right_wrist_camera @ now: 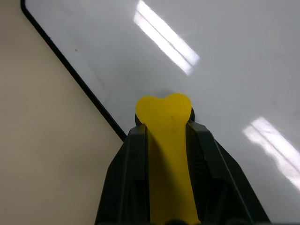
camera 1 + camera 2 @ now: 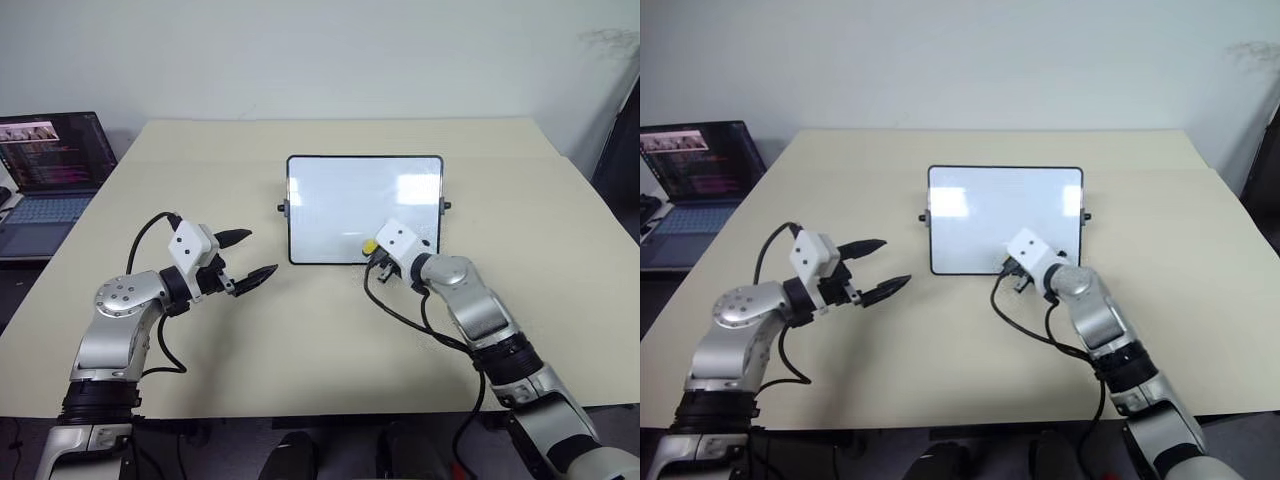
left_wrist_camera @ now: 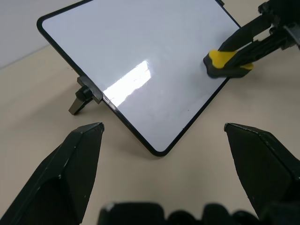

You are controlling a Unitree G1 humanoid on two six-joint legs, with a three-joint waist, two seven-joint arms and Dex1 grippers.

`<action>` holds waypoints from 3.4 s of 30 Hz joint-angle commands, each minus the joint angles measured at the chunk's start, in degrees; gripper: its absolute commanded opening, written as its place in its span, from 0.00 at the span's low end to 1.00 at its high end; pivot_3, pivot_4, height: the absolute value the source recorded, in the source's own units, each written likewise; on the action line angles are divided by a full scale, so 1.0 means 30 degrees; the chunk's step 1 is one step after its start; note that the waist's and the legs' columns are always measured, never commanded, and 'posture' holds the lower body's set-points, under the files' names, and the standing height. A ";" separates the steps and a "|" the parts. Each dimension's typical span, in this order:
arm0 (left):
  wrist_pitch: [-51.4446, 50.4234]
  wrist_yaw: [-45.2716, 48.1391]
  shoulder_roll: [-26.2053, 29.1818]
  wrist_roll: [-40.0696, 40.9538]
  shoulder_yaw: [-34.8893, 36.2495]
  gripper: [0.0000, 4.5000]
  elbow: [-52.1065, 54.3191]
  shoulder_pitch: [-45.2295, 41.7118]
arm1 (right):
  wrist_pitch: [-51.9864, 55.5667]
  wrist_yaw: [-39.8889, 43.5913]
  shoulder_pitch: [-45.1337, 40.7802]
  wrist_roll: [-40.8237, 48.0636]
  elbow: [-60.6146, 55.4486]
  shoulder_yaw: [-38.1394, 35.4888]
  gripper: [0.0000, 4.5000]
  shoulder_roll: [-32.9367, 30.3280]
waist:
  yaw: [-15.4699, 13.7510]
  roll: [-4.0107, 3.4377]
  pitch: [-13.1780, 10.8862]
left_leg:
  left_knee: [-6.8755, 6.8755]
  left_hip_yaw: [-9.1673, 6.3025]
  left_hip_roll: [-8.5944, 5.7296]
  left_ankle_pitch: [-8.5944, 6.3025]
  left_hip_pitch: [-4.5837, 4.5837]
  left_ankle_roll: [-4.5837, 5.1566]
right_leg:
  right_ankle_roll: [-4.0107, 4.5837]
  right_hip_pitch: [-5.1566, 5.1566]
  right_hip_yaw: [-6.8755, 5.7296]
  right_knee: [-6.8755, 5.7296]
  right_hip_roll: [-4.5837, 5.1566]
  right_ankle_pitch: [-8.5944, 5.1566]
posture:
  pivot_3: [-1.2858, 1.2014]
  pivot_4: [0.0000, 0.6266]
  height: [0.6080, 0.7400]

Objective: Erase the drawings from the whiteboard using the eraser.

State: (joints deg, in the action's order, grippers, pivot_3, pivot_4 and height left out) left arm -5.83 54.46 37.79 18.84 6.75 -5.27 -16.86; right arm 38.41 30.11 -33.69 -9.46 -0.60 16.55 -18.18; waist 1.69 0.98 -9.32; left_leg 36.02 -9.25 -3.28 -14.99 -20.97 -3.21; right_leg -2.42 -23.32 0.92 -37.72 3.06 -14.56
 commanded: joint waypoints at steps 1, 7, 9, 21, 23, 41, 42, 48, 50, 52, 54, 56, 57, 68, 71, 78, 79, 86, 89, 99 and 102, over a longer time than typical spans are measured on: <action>0.0242 -0.0036 -0.0098 0.0041 0.0053 1.00 0.0142 -0.0504 | 0.1609 0.0222 -0.0380 0.0649 -0.2182 -0.0988 0.19 -0.0152 | 0.0006 0.0000 -0.0002 | -0.0001 -0.0001 0.0004 0.0000 -0.0004 -0.0002 | 0.0028 -0.0006 -0.0004 -0.0006 0.0007 0.0016 | 0.52 0.24 1.00; 0.0380 0.0129 -0.0095 -0.0004 -0.0026 1.00 -0.0157 -0.0782 | 0.4642 0.0182 -0.0958 0.1779 -0.4040 -0.2305 0.19 -0.0173 | 0.0075 -0.0005 -0.0011 | -0.0020 0.0015 0.0008 -0.0039 -0.0029 -0.0029 | 0.0019 -0.0037 0.0009 0.0037 0.0009 -0.0001 | 0.52 0.24 1.00; 0.0378 0.0166 -0.0101 0.0019 -0.0067 1.00 -0.0155 -0.0818 | 0.5622 0.0204 -0.1093 0.2101 -0.4629 -0.2922 0.19 -0.0543 | 0.0052 -0.0005 -0.0013 | -0.0020 0.0015 0.0006 -0.0051 -0.0037 -0.0023 | 0.0013 -0.0038 0.0010 0.0052 0.0010 -0.0007 | 0.52 0.24 1.00; -0.0832 0.1633 -0.1065 0.1748 -0.0890 1.00 0.1596 -0.0758 | 1.1494 0.0108 0.0006 0.3756 -0.8126 -0.6235 0.19 -0.4367 | -0.0008 -0.0013 -0.0022 | -0.0010 0.0016 -0.0002 -0.0064 -0.0173 -0.0001 | 0.0000 -0.0063 -0.0052 0.0184 0.0014 0.0002 | 0.52 0.24 1.00; -0.1665 0.2080 -0.1180 0.2467 -0.1056 1.00 0.2383 -0.0756 | 1.2115 -0.0155 0.0198 0.3943 -0.8281 -0.6564 0.19 -0.4661 | -0.0001 -0.0013 -0.0022 | -0.0006 0.0014 0.0002 -0.0067 -0.0196 0.0004 | -0.0001 -0.0072 -0.0060 0.0197 0.0017 0.0003 | 0.52 0.24 1.00; -0.4341 0.6458 0.0657 0.3800 -0.2576 1.00 0.4342 -0.1227 | 1.6493 -0.2932 0.0675 0.5088 -0.8342 -0.9116 0.19 -0.3431 | 0.0039 -0.0027 -0.0029 | -0.0001 0.0052 -0.0004 -0.0068 -0.0196 0.0012 | 0.0000 -0.0072 -0.0057 0.0182 -0.0004 0.0003 | 0.52 0.24 1.00; -0.4242 0.6486 0.0684 0.3692 -0.2577 1.00 0.4234 -0.1233 | 1.6584 -0.2998 0.0758 0.5172 -0.8328 -0.9135 0.19 -0.3461 | 0.0037 -0.0027 -0.0029 | 0.0000 0.0053 -0.0003 -0.0068 -0.0196 0.0011 | 0.0000 -0.0072 -0.0057 0.0182 -0.0003 0.0003 | 0.52 0.24 1.00; -0.3724 0.6445 0.0755 0.3217 -0.2682 1.00 0.4094 -0.0997 | 1.6400 -0.3350 0.1335 0.5449 -0.7771 -0.9152 0.19 -0.3318 | 0.0052 -0.0027 -0.0029 | 0.0001 0.0060 -0.0003 -0.0068 -0.0194 0.0013 | 0.0001 -0.0073 -0.0051 0.0177 -0.0003 0.0003 | 0.52 0.24 1.00; -0.3523 0.6395 0.0748 0.3026 -0.2701 1.00 0.4097 -0.0907 | 1.6214 -0.3511 0.1629 0.5451 -0.7591 -0.9137 0.19 -0.3148 | 0.0048 -0.0027 -0.0029 | 0.0004 0.0057 -0.0002 -0.0068 -0.0193 0.0013 | 0.0001 -0.0070 -0.0053 0.0176 -0.0003 0.0003 | 0.52 0.24 1.00; -0.3530 0.6359 0.0701 0.3036 -0.2643 1.00 0.4112 -0.0871 | 1.6058 -0.3624 0.1739 0.5533 -0.7515 -0.9084 0.19 -0.3061 | 0.0044 -0.0028 -0.0029 | 0.0005 0.0058 -0.0003 -0.0069 -0.0193 0.0013 | 0.0000 -0.0070 -0.0052 0.0174 -0.0003 0.0003 | 0.52 0.24 1.00; -0.3519 0.6332 0.0725 0.3018 -0.2610 1.00 0.4138 -0.0816 | 1.5883 -0.3751 0.1696 0.5590 -0.7335 -0.9062 0.19 -0.2979 | 0.0055 -0.0028 -0.0029 | 0.0006 0.0061 -0.0003 -0.0068 -0.0193 0.0014 | 0.0000 -0.0071 -0.0049 0.0173 -0.0003 0.0003 | 0.52 0.24 1.00; -0.3423 0.6198 0.0783 0.2844 -0.2610 1.00 0.4169 -0.0729 | 1.5787 -0.3870 0.1560 0.5663 -0.7143 -0.9053 0.19 -0.2875 | 0.0057 -0.0028 -0.0029 | 0.0008 0.0070 -0.0001 -0.0068 -0.0188 0.0014 | 0.0000 -0.0071 -0.0043 0.0166 -0.0003 0.0004 | 0.52 0.24 1.00; -0.3365 0.6145 0.0786 0.2775 -0.2617 1.00 0.4186 -0.0681 | 1.5686 -0.3943 0.1495 0.5692 -0.7011 -0.9035 0.19 -0.2814 | 0.0057 -0.0028 -0.0029 | 0.0009 0.0069 -0.0002 -0.0068 -0.0185 0.0014 | 0.0000 -0.0071 -0.0045 0.0163 -0.0003 0.0004 | 0.52 0.24 1.00; -0.3364 0.6105 0.0772 0.2639 -0.2527 1.00 0.4141 -0.0695 | 1.4138 -0.4636 0.0693 0.5939 -0.5667 -0.8467 0.19 -0.2374 | 0.0060 -0.0029 -0.0028 | 0.0015 0.0079 -0.0004 -0.0068 -0.0175 0.0015 | 0.0001 -0.0070 -0.0039 0.0144 -0.0010 0.0004 | 0.52 0.24 1.00; -0.3394 0.6059 0.0726 0.2629 -0.2552 1.00 0.4141 -0.0747 | 1.3824 -0.4741 0.0613 0.5965 -0.5338 -0.8331 0.19 -0.2313 | 0.0053 -0.0028 -0.0028 | 0.0016 0.0076 -0.0004 -0.0067 -0.0174 0.0015 | 0.0001 -0.0069 -0.0040 0.0141 -0.0009 0.0004 | 0.52 0.24 1.00; -0.3378 0.6052 0.0829 0.2622 -0.2489 1.00 0.4112 -0.0760 | 1.3540 -0.4748 0.0817 0.6038 -0.5215 -0.8126 0.19 -0.2371 | 0.0057 -0.0029 -0.0028 | 0.0020 0.0081 -0.0004 -0.0067 -0.0172 0.0015 | 0.0001 -0.0070 -0.0035 0.0130 -0.0009 0.0004 | 0.52 0.24 1.00; -0.3374 0.6037 0.0827 0.2614 -0.2497 1.00 0.4098 -0.0783 | 1.3518 -0.4743 0.0814 0.6033 -0.5188 -0.8107 0.19 -0.2395 | 0.0057 -0.0029 -0.0028 | 0.0020 0.0084 -0.0004 -0.0067 -0.0169 0.0015 | 0.0001 -0.0070 -0.0034 0.0127 -0.0010 0.0005 | 0.52 0.24 1.00; -0.3263 0.6024 0.0799 0.2531 -0.2594 1.00 0.4029 -0.0874 | 1.3399 -0.4700 0.0825 0.6010 -0.5028 -0.8097 0.19 -0.2528 | 0.0056 -0.0029 -0.0028 | 0.0027 0.0095 -0.0005 -0.0067 -0.0156 0.0017 | 0.0002 -0.0070 -0.0025 0.0091 -0.0010 0.0004 | 0.52 0.24 1.00; -0.3234 0.6017 0.0747 0.2501 -0.2628 1.00 0.4008 -0.0978 | 1.3188 -0.4639 0.0880 0.6007 -0.4911 -0.8041 0.26 -0.2621 | 0.0056 -0.0029 -0.0028 | 0.0033 0.0109 -0.0007 -0.0066 -0.0146 0.0017 | 0.0003 -0.0071 -0.0017 0.0059 -0.0010 0.0003 | 0.52 0.24 1.00; -0.3278 0.6050 0.0712 0.2444 -0.2693 1.00 0.3951 -0.0993 | 1.3059 -0.4803 0.0828 0.5958 -0.4766 -0.8076 0.98 -0.2526 | 0.0060 -0.0029 -0.0028 | 0.0038 0.0176 -0.0006 -0.0065 -0.0063 0.0023 | 0.0004 -0.0052 0.0032 -0.0020 -0.0019 0.0000 | 0.52 0.24 1.00; -0.3291 0.6093 0.0711 0.2480 -0.2655 1.00 0.3922 -0.1036 | 1.3129 -0.4935 0.0816 0.5947 -0.4912 -0.8127 0.99 -0.2438 | 0.0061 -0.0028 -0.0028 | 0.0038 0.0182 -0.0005 -0.0064 -0.0055 0.0024 | 0.0004 -0.0049 0.0037 -0.0024 -0.0023 0.0000 | 0.52 0.24 1.00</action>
State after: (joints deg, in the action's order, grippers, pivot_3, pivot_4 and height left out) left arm -16.67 72.68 39.66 26.03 -1.88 6.07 -19.06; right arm 78.63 15.78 -30.60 8.08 -13.76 -7.61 -25.27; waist 1.87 0.90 -9.40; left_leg 36.13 -8.70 -3.30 -15.19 -21.13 -3.14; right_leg -2.41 -23.47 1.03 -37.79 3.00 -14.56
